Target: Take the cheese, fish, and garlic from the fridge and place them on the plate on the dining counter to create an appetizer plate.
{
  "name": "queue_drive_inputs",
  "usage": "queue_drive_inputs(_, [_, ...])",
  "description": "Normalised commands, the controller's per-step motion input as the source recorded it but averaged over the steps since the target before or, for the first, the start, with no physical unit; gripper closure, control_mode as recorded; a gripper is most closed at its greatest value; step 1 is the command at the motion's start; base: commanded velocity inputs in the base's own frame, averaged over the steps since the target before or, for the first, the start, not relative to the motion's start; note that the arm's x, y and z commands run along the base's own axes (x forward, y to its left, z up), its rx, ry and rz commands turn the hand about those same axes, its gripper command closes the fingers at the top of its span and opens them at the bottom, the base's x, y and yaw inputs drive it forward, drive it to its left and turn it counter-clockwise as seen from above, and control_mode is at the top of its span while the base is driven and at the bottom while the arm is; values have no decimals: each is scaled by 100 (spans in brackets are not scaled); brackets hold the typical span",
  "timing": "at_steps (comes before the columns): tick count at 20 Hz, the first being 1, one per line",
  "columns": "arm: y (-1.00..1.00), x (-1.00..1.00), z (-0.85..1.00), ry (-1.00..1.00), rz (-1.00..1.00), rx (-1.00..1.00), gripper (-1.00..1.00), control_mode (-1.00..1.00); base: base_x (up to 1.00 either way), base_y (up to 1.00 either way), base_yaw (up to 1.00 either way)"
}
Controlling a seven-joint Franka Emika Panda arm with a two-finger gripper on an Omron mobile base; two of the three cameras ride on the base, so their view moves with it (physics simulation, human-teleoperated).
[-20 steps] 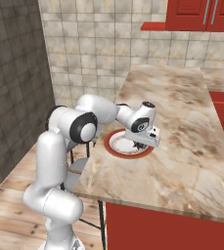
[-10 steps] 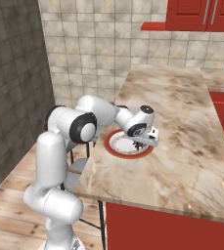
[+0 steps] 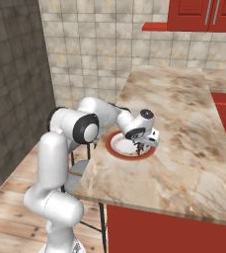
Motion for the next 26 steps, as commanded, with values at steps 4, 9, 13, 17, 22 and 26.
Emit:
queue_drive_inputs(4, [0,-7,6,-11,0,0,-100,-100,0,0,0])
queue_drive_inputs(9, [0,-92,90,-16,0,0,-100,-100,0,0,0])
queue_drive_inputs(13, [1,-100,100,-11,0,0,-100,-100,0,0,0])
queue_drive_inputs(17, [23,-100,100,0,0,0,-100,-100,0,0,0])
queue_drive_inputs(22, [65,-97,100,9,1,-2,-100,-100,0,0,0])
queue_drive_inputs(26, [76,-75,100,22,6,-5,-100,-100,0,0,0])
